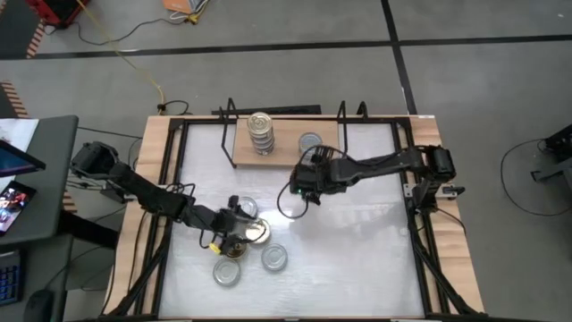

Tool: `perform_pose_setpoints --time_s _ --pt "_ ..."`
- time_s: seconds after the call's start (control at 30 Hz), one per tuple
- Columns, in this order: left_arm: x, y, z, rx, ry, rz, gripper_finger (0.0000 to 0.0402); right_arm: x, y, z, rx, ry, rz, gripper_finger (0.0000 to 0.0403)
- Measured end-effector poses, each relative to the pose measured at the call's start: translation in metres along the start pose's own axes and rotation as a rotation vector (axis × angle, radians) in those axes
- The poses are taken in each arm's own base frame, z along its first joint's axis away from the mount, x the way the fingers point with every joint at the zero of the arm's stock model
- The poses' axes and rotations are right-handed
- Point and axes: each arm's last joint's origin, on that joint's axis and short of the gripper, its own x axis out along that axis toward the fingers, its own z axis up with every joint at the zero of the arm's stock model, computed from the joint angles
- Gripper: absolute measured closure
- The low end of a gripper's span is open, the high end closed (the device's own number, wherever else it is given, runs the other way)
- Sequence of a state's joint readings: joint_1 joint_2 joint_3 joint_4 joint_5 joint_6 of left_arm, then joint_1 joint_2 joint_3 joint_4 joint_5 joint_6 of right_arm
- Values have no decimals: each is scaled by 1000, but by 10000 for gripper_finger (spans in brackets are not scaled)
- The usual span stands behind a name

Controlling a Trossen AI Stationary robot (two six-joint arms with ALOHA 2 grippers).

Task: Stack canned seafood by type on shelf
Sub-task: Stack the green tuna can on top of the other green tuna can on the shelf

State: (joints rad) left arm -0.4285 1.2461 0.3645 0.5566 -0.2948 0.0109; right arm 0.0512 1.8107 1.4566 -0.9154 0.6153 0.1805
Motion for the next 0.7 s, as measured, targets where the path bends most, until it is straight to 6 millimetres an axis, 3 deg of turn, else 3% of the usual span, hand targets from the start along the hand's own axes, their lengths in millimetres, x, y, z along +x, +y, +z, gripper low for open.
perform_pose_setpoints --time_s 0.23,0.47,0.7 --pt "-4 -15 7 108 -78 -104 100 -26 39 -7 36 38 359 143" --pt "-6 -16 9 154 -88 33 100 -51 90 3 84 -222 627 143" --pt "-7 -15 12 203 -112 50 100 -58 108 5 176 -364 737 143"
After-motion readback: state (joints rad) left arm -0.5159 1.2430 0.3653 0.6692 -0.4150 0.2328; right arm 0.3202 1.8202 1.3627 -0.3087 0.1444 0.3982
